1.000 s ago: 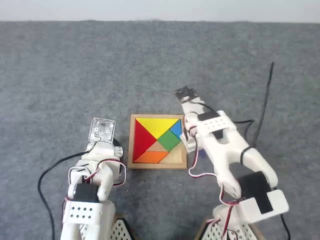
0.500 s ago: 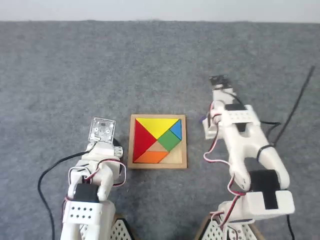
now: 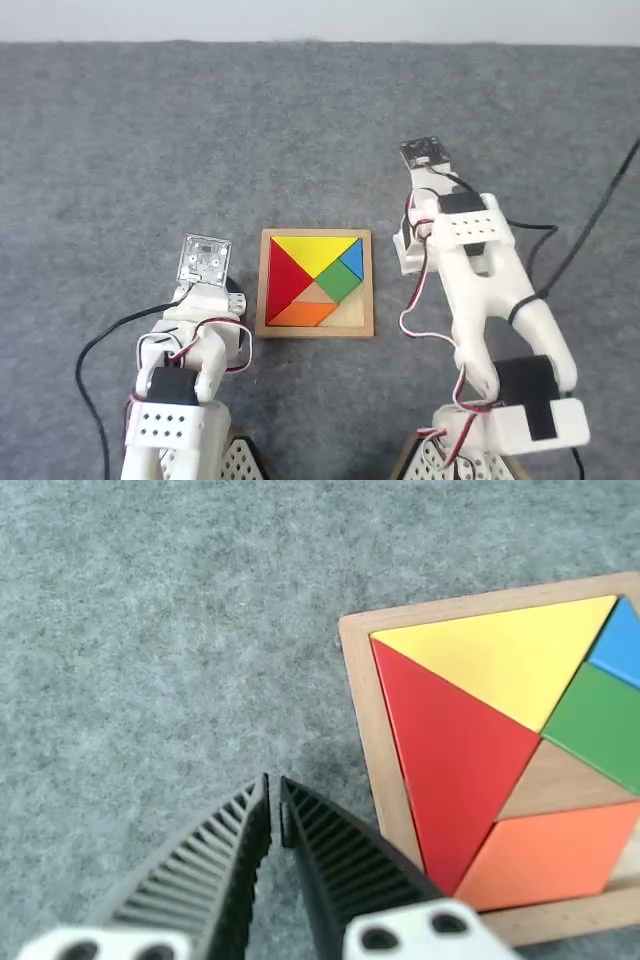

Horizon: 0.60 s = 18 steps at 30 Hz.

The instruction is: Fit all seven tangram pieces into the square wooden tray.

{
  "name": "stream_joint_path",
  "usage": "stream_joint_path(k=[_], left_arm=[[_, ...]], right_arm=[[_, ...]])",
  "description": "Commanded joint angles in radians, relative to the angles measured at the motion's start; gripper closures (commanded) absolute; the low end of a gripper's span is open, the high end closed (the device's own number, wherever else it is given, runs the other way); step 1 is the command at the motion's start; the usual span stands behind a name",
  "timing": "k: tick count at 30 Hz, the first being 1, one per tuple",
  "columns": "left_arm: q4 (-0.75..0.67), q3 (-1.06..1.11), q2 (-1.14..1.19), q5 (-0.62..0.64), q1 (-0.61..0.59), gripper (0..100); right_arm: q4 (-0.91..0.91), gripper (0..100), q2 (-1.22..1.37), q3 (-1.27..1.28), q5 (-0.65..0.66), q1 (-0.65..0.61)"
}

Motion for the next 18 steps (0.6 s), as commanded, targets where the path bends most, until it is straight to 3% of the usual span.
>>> stream_joint_path(k=[1, 18], left_arm=[[0.0, -0.008, -0.014, 0.003, -0.003, 99], [0.0, -0.008, -0.014, 0.003, -0.003, 99]], right_arm=[[0.007, 75.6, -0.025, -0.112, -0.064, -0.004], [0.015, 73.1, 0.455, -0.448, -0.089, -0.005]])
